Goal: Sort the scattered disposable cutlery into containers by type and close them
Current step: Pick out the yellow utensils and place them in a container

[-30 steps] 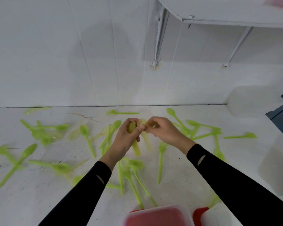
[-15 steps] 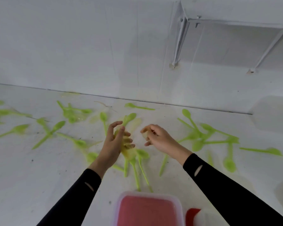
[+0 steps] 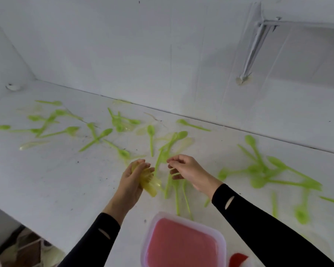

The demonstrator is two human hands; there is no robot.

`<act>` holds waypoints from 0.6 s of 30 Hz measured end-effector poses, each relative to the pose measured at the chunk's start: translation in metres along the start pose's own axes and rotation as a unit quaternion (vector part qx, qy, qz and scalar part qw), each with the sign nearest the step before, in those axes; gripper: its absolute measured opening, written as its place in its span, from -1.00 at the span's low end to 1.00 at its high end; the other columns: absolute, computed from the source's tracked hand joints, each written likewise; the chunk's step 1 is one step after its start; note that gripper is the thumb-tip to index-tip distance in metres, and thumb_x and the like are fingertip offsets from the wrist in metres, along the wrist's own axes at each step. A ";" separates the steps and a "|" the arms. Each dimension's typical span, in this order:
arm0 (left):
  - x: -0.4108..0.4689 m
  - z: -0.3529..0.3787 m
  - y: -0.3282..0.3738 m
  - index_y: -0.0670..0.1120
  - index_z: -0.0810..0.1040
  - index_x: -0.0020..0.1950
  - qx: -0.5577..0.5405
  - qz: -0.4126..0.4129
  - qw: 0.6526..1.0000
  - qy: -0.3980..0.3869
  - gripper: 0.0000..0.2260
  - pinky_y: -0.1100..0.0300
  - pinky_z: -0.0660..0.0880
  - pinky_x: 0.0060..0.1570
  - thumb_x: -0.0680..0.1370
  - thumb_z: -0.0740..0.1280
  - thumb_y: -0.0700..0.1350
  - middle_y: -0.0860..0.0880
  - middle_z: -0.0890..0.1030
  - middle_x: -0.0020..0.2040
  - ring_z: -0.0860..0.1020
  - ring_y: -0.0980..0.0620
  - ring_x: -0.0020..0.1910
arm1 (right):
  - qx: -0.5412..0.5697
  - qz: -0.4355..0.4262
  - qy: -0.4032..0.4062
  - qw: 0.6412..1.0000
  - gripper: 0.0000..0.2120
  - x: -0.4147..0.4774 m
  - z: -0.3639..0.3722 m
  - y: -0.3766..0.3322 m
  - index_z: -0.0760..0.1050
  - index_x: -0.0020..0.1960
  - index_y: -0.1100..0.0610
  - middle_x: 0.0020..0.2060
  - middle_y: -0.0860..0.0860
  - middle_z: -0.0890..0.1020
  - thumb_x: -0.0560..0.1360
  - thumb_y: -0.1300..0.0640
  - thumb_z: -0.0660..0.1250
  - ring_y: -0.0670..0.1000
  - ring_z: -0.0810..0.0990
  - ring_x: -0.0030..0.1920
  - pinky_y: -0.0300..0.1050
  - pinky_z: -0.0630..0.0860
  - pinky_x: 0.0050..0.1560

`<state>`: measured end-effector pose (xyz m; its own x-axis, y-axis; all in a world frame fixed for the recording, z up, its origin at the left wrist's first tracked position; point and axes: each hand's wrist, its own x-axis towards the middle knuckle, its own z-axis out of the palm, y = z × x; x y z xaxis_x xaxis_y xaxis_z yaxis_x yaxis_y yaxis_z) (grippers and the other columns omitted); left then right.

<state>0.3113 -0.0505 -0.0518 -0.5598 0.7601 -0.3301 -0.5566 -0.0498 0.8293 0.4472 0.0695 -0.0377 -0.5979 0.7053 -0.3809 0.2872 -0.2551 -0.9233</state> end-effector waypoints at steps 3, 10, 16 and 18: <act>0.007 -0.020 0.017 -0.16 0.47 0.00 -0.045 0.018 0.999 0.015 -0.97 0.15 0.61 -0.24 0.62 0.25 -0.26 -0.12 0.60 -0.19 0.62 -0.01 -0.28 | -0.115 -0.014 0.061 0.991 -0.85 0.020 -0.013 0.003 0.56 -0.06 0.06 -0.15 0.01 0.58 0.56 0.23 0.24 -0.02 0.56 -0.17 -0.08 0.57 -0.13; 0.042 -0.059 0.060 -0.06 0.46 0.03 0.091 0.026 0.996 -0.004 -0.86 0.22 0.48 -0.37 0.55 0.37 -0.20 -0.06 0.50 -0.13 0.47 0.05 -0.30 | -0.284 -0.031 0.202 0.937 -0.68 0.084 -0.034 -0.001 0.45 0.31 0.12 0.10 0.16 0.55 0.56 0.18 0.21 0.15 0.54 0.06 -0.10 0.46 0.04; 0.087 -0.077 0.088 -0.06 0.54 0.00 0.391 0.075 0.917 -0.009 -0.90 0.17 0.53 -0.37 0.55 0.42 -0.10 -0.07 0.57 -0.16 0.53 0.02 -0.35 | -0.377 0.027 0.241 0.894 -0.53 0.112 -0.018 0.007 0.31 0.47 0.05 0.29 0.22 0.36 0.61 -0.08 0.21 0.27 0.50 0.21 0.04 0.43 0.18; 0.105 -0.086 0.092 -0.05 0.52 -0.04 0.522 0.119 0.844 -0.003 -0.85 0.28 0.48 -0.35 0.53 0.44 -0.03 0.01 0.58 -0.18 0.53 0.03 -0.35 | -0.400 0.014 0.271 0.876 -0.58 0.113 -0.010 0.012 0.38 0.39 0.12 0.28 0.21 0.33 0.60 -0.04 0.25 0.28 0.47 0.21 0.06 0.45 0.16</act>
<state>0.1486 -0.0314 -0.0489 -0.5740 0.8128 -0.0991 0.4182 0.3951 0.8179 0.3905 0.1529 -0.0909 -0.2020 0.9715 -0.1239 0.8580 0.1145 -0.5007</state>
